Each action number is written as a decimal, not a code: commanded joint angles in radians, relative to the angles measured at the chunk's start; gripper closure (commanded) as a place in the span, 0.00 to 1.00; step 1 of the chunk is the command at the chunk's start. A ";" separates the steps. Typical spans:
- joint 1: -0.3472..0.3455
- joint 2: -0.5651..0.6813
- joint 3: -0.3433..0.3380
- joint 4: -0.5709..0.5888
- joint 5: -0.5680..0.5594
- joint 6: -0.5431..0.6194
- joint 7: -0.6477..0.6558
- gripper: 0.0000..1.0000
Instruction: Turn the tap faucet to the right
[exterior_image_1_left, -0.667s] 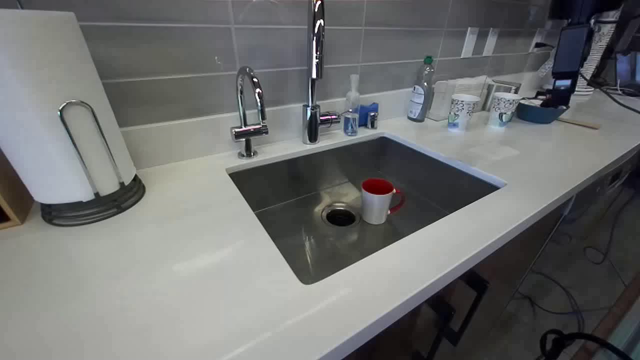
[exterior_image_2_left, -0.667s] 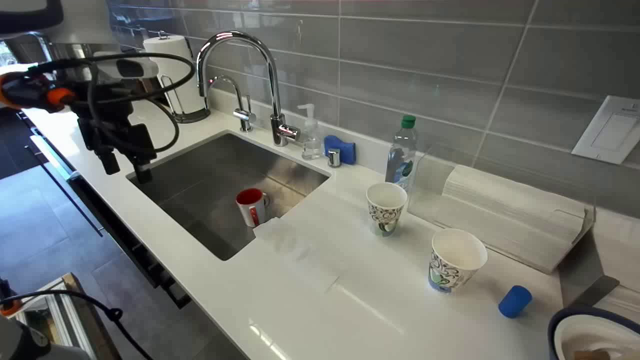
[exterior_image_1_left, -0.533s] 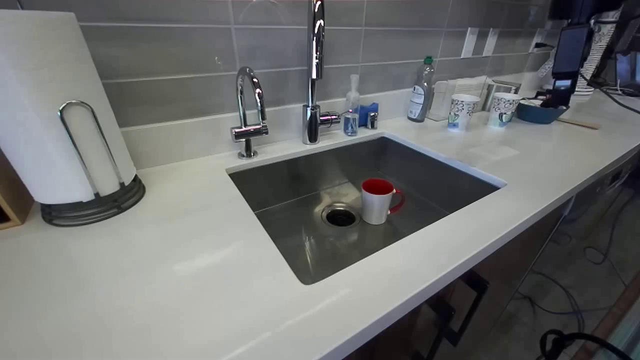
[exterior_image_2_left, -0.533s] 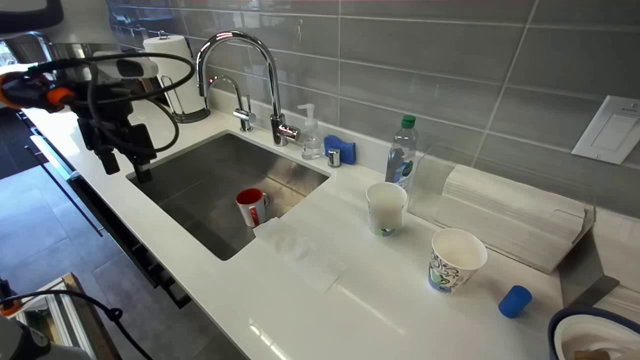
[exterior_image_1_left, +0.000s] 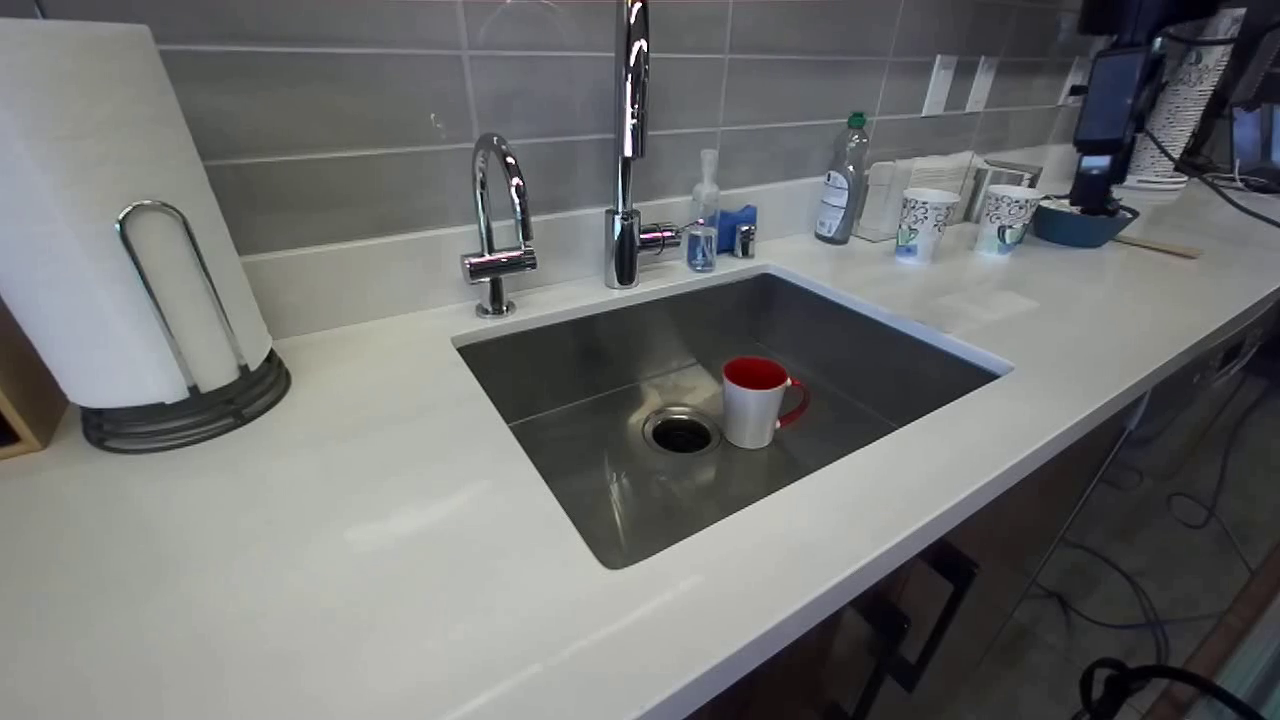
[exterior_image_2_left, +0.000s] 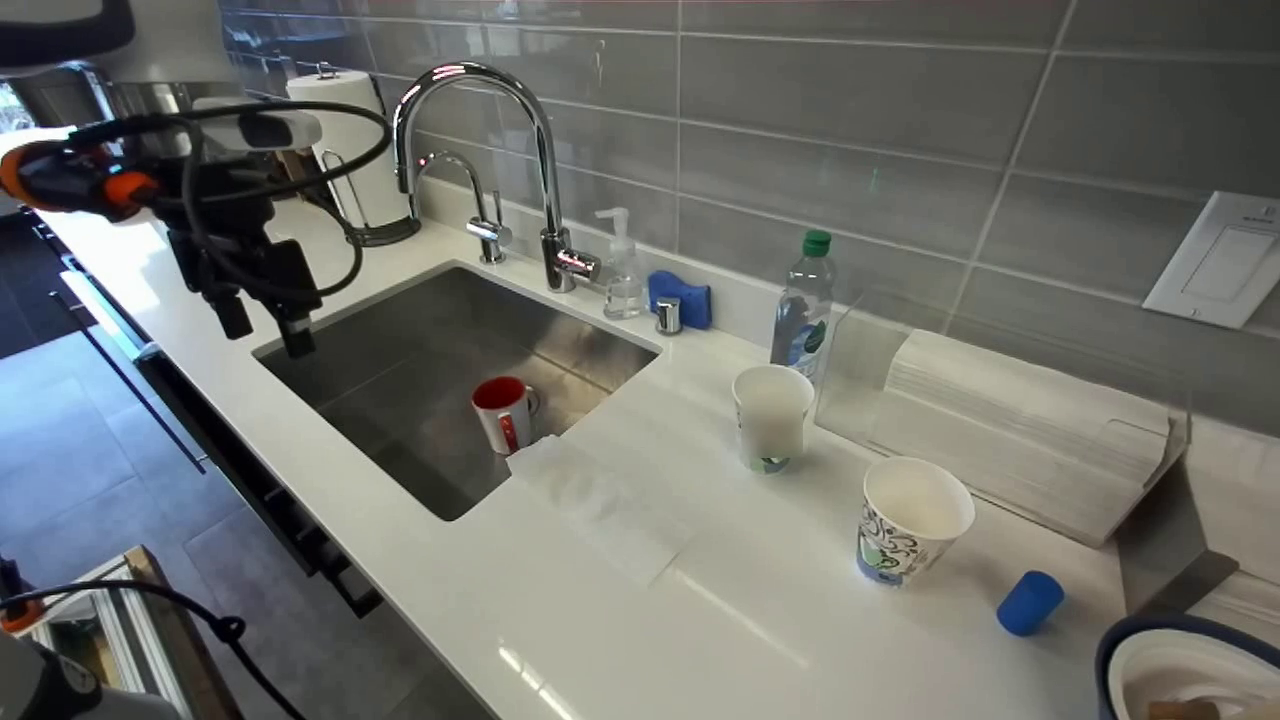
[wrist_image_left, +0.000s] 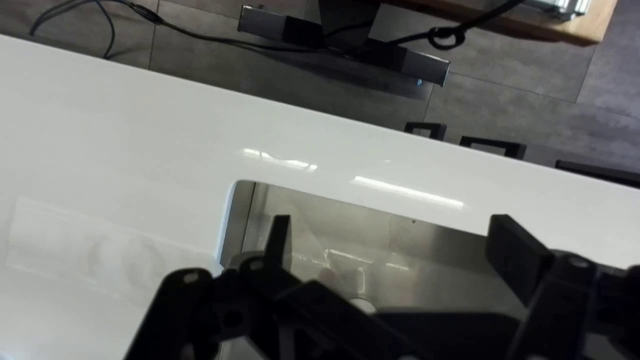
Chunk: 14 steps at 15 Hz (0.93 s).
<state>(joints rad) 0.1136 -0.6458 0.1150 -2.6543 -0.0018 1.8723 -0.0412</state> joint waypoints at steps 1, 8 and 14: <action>0.005 0.189 0.052 0.126 0.039 0.090 0.144 0.00; -0.005 0.515 0.184 0.457 -0.022 0.185 0.565 0.00; 0.060 0.712 0.184 0.742 -0.081 0.228 0.759 0.00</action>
<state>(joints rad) 0.1340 -0.0421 0.3065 -2.0629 -0.0358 2.0896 0.6417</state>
